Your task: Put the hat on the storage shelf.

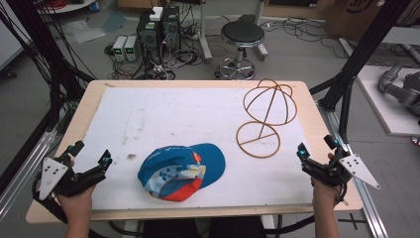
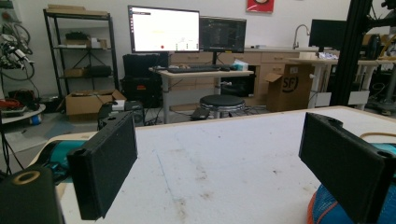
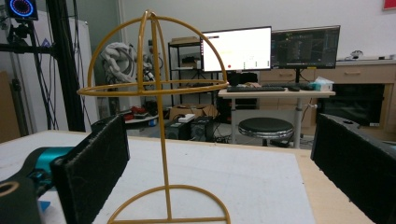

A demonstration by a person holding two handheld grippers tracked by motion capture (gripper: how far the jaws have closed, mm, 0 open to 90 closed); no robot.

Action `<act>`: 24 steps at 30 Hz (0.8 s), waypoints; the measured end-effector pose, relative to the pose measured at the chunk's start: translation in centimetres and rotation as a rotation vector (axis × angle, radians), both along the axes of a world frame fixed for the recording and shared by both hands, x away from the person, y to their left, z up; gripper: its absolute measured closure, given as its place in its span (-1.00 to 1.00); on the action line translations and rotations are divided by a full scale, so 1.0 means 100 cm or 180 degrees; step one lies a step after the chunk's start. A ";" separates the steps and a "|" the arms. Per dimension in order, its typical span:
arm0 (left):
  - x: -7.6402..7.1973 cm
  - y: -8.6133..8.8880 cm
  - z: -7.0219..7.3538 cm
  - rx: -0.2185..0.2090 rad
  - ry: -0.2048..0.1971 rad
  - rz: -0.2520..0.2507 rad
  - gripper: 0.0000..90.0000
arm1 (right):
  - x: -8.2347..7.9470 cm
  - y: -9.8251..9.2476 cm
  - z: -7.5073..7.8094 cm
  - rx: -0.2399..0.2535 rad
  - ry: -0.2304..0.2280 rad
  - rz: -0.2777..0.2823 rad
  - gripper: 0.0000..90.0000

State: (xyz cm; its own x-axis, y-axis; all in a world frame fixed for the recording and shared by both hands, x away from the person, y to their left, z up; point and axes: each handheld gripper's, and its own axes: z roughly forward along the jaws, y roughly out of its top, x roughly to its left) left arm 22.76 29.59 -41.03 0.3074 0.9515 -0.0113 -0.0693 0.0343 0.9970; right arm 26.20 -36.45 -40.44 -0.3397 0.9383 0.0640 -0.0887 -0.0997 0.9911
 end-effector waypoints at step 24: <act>0.002 -0.007 0.014 -0.0002 -0.0035 -0.0750 -0.74 | -0.002 -0.007 0.000 0.0073 0.0016 -0.0042 -0.91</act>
State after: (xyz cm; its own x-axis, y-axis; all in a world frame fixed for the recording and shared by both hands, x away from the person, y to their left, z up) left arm 22.94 28.87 -39.59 0.5213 0.8534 -0.0074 -0.0701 0.0515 0.9962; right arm 26.00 -37.18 -40.49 -0.3270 0.9410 0.0873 -0.0852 -0.1213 0.9889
